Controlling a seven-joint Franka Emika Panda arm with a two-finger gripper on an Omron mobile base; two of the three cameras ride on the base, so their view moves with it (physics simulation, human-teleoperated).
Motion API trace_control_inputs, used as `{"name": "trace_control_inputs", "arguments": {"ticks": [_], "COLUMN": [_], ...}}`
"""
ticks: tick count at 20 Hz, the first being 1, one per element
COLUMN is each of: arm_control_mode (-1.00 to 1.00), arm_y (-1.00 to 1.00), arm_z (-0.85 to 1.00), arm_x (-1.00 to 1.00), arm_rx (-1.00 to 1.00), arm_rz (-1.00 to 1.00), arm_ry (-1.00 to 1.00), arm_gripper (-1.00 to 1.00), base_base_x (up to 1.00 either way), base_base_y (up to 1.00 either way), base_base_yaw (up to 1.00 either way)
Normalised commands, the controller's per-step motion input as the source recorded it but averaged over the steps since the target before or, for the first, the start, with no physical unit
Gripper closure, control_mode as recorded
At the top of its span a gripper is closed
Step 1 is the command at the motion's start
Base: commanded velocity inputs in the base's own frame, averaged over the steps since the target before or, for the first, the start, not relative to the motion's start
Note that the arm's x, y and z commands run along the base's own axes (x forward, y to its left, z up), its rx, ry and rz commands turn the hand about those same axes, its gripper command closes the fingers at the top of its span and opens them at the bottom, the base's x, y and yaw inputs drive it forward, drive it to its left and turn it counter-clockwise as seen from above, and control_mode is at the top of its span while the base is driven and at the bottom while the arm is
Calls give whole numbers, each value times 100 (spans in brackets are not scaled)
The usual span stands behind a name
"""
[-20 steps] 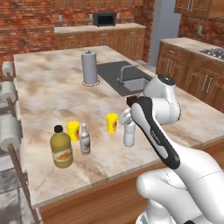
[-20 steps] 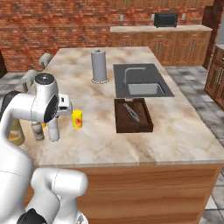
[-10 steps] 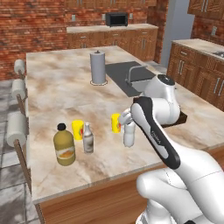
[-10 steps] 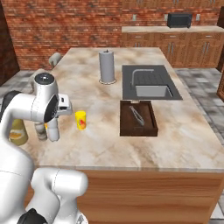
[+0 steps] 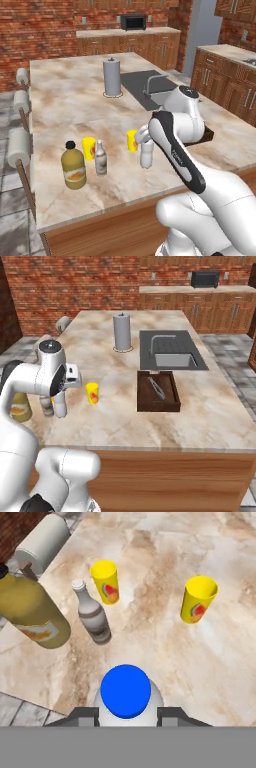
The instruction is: Place the drinks on the dining counter in a tight cluster.
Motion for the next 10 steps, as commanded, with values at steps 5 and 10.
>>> {"name": "trace_control_inputs", "arguments": {"ticks": [5, 10], "arm_control_mode": [-100, -100], "arm_y": [0, 0], "arm_z": [-19, -30], "arm_x": [30, 33], "arm_rx": [3, 3], "arm_rz": [31, 28], "arm_ry": [1, -1], "arm_gripper": [100, 100], "base_base_x": [0, 0], "base_base_y": [0, 0], "base_base_yaw": [0, 0]}}
